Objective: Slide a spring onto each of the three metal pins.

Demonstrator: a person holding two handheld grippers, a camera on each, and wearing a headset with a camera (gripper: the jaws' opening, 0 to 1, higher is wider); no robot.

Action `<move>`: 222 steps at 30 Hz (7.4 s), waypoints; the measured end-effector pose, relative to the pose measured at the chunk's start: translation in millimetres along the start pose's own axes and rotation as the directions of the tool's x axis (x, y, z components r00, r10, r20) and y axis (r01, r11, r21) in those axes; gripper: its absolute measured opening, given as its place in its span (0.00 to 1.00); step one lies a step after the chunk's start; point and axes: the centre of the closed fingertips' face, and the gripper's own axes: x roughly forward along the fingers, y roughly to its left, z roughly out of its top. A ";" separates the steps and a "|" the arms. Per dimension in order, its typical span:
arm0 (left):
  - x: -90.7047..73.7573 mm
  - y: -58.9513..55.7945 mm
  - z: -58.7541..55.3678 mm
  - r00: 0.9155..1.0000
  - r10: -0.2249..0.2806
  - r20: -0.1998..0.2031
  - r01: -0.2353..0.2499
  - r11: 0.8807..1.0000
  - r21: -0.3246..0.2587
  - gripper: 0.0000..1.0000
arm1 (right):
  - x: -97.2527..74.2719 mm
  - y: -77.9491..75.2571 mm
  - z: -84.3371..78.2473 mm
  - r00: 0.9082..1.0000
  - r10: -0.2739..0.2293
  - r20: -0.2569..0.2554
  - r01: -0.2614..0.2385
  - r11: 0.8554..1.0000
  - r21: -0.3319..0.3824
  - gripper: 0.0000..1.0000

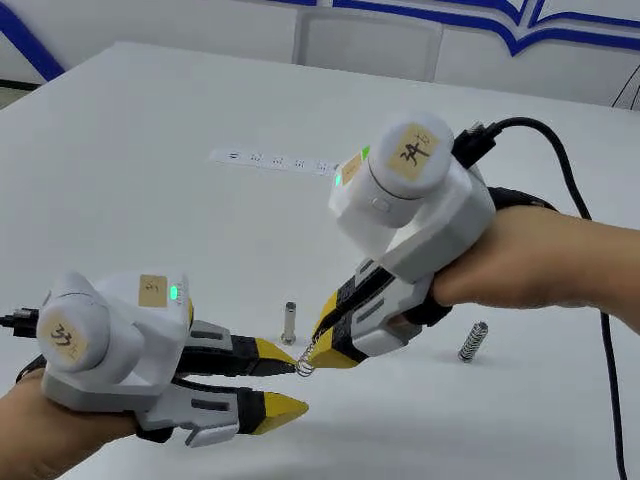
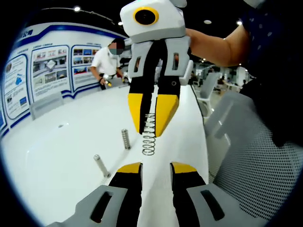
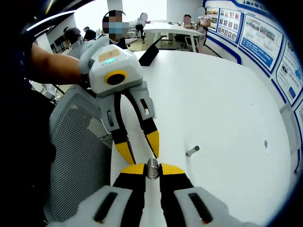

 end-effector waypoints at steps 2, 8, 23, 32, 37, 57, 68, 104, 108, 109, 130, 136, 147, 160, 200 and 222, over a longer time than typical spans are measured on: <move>-2.0 2.2 -4.0 1.000 0.014 0.001 -0.014 1.000 -0.016 0.28 | -1.5 -3.6 -0.6 1.000 -0.004 -0.005 0.004 1.000 -0.001 0.12; -9.0 12.7 -16.4 0.997 0.073 0.000 -0.073 0.995 -0.066 0.39 | -8.8 -20.6 0.2 0.999 -0.031 -0.023 0.031 1.000 -0.002 0.12; -16.8 19.4 -22.7 0.988 0.150 0.026 -0.144 0.977 -0.158 0.62 | 0.7 -65.5 15.1 0.991 -0.082 -0.102 0.075 0.995 -0.067 0.12; -19.0 19.4 -19.6 0.985 0.164 0.047 -0.154 0.974 -0.166 0.68 | 19.5 -78.0 20.3 0.985 -0.065 -0.160 0.053 0.996 -0.075 0.12; -19.2 17.9 -21.4 0.985 0.166 0.052 -0.155 0.972 -0.175 0.70 | 30.4 -77.0 17.7 0.982 -0.046 -0.184 0.035 0.997 -0.066 0.12; -19.5 19.0 -24.4 0.984 0.168 0.057 -0.155 0.970 -0.185 0.72 | 46.8 -78.7 10.5 0.969 -0.022 -0.248 0.012 0.999 -0.042 0.12; -20.3 20.2 -28.9 0.985 0.168 0.046 -0.157 0.970 -0.185 0.72 | 66.7 -80.0 -0.9 0.938 -0.046 -0.343 0.028 0.998 -0.056 0.12; -21.3 24.3 -28.6 0.985 0.172 0.033 -0.163 0.969 -0.185 0.71 | 68.3 -86.6 -24.7 0.965 -0.077 -0.250 0.082 0.997 0.009 0.25; -20.3 25.4 -28.0 0.985 0.171 0.034 -0.161 0.969 -0.185 0.71 | 59.5 -91.7 -38.1 0.968 -0.090 -0.236 0.100 0.995 0.031 0.29; -20.0 25.9 -27.9 0.985 0.170 0.034 -0.161 0.970 -0.185 0.71 | 57.1 -94.1 -42.7 0.969 -0.095 -0.228 0.107 0.993 0.040 0.30; -20.2 33.0 -23.4 0.985 0.170 0.026 -0.163 0.969 -0.184 0.72 | 9.6 -112.8 -102.9 0.974 -0.220 -0.053 0.227 0.948 0.224 0.53; -19.5 33.3 -23.5 0.985 0.172 0.022 -0.165 0.969 -0.186 0.72 | -4.9 -115.5 -118.8 0.961 -0.275 -0.012 0.267 0.923 0.277 0.56; -21.5 39.9 -19.6 0.984 0.179 0.018 -0.173 0.967 -0.186 0.73 | -33.0 -110.0 -148.0 0.927 -0.367 0.072 0.315 0.870 0.380 0.64; -19.0 42.7 -20.3 0.983 0.185 0.019 -0.177 0.964 -0.197 0.74 | -46.6 -76.7 -196.6 0.883 -0.447 0.145 0.328 0.806 0.493 0.70; -21.7 37.8 -21.8 0.968 0.236 0.081 -0.208 0.943 -0.258 0.76 | -65.6 -39.4 -190.3 0.621 -0.691 0.371 0.418 0.692 0.589 0.79; -21.4 36.8 -23.1 0.967 0.244 0.075 -0.218 0.942 -0.255 0.76 | -72.3 -40.5 -197.5 0.614 -0.700 0.366 0.423 0.683 0.595 0.79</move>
